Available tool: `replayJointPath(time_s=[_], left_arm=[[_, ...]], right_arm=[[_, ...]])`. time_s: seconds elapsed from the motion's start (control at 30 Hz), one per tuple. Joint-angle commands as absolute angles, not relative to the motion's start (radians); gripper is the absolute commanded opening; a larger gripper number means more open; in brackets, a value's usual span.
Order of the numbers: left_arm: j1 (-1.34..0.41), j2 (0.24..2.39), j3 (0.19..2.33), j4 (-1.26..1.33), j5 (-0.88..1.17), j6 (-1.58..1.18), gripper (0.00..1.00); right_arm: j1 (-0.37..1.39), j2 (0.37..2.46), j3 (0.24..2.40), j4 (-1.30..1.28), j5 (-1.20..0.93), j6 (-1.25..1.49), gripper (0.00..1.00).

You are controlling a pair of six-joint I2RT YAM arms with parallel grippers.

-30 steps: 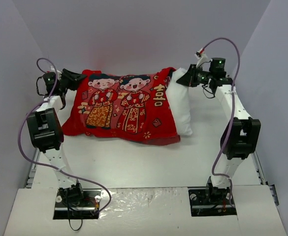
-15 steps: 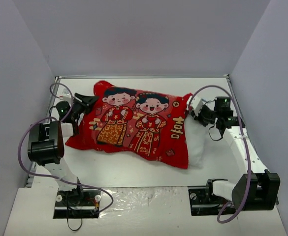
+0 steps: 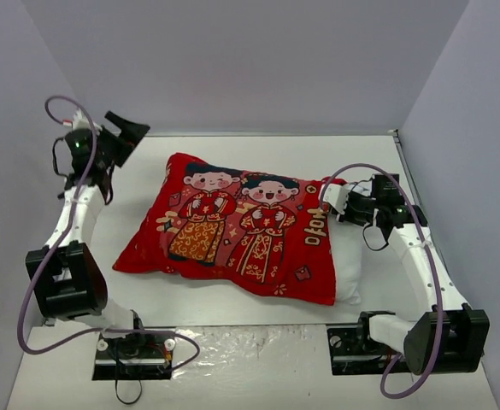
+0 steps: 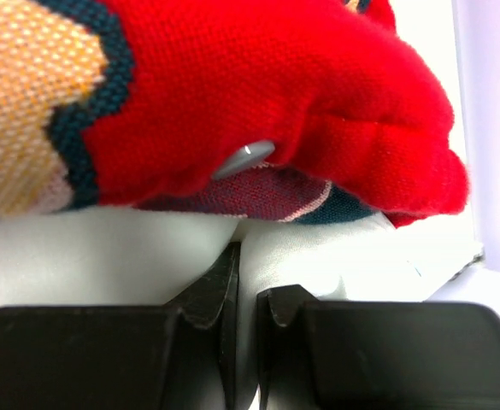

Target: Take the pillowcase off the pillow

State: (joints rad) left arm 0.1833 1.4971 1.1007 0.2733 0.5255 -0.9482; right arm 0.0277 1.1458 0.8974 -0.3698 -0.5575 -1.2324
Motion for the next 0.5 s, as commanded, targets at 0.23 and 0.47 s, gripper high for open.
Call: replayJointPath(time_s=[0.23,0.47], left_arm=[[-0.033,1.962,1.92,-0.742,0.194,-0.689,0.94],[-0.087,2.024,2.021,-0.971,0.019,-0.718,0.94]], right_arm=[[0.124,1.157,1.058,-0.376,-0.592,-1.246,0.0],[0.118,1.143,1.052,-0.371,-0.578,-1.223,0.0]])
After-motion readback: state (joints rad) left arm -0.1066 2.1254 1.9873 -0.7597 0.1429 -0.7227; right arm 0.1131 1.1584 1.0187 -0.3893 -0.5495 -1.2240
